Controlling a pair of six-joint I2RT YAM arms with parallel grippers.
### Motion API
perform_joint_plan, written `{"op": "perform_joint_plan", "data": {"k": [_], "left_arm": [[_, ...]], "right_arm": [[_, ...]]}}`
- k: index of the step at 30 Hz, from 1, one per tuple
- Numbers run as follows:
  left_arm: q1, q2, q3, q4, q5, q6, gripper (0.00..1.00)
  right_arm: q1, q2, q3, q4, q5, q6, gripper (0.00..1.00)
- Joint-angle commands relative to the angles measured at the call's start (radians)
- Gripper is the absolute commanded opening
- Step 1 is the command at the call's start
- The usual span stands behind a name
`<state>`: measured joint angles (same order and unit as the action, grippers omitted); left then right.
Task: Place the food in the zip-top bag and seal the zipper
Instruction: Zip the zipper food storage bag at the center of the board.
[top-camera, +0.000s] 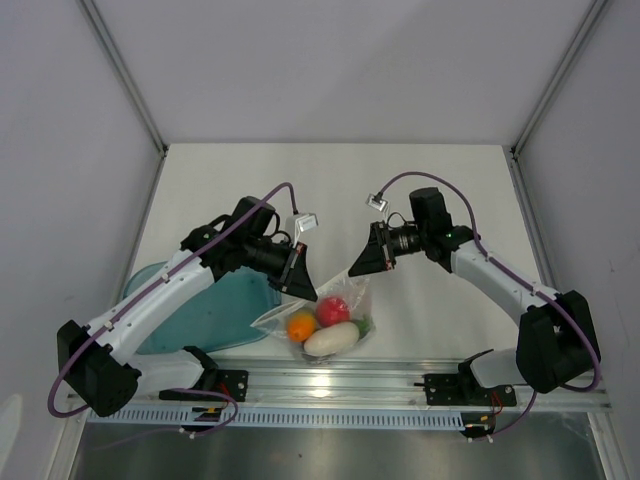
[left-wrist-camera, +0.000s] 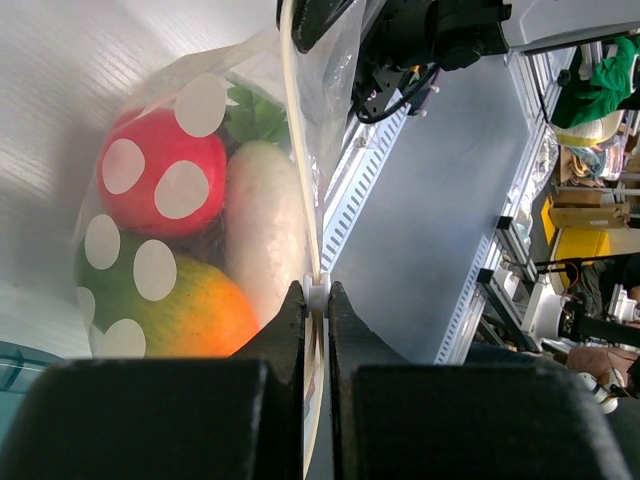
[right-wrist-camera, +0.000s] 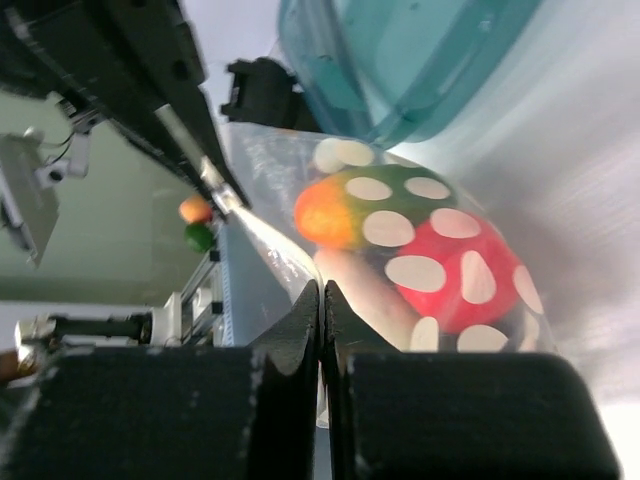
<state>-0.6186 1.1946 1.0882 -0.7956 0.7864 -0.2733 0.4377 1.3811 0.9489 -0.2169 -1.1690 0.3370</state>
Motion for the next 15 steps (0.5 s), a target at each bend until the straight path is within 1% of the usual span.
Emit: {"op": "perform_joint_plan", "data": {"k": [1,4,10,15], "left_arm": [[0.008,-0.012,0.015,0.007,0.001,-0.017,0.01],[0.007,-0.018,0.013,-0.002,-0.009,-0.017,0.01],[0.008,-0.039,-0.004,-0.017,-0.038,-0.023,0.01],[0.008,-0.087,-0.054,0.006,-0.075,-0.070,0.00]], "right_arm": [[-0.007,-0.059,0.016,-0.032,0.164,-0.006,0.00],[-0.031,-0.095,-0.005,-0.044,0.239,0.005,0.00],[-0.089,-0.139,-0.010,-0.108,0.307,-0.026,0.00],[-0.134,-0.175,-0.013,-0.148,0.348,-0.030,0.00]]}}
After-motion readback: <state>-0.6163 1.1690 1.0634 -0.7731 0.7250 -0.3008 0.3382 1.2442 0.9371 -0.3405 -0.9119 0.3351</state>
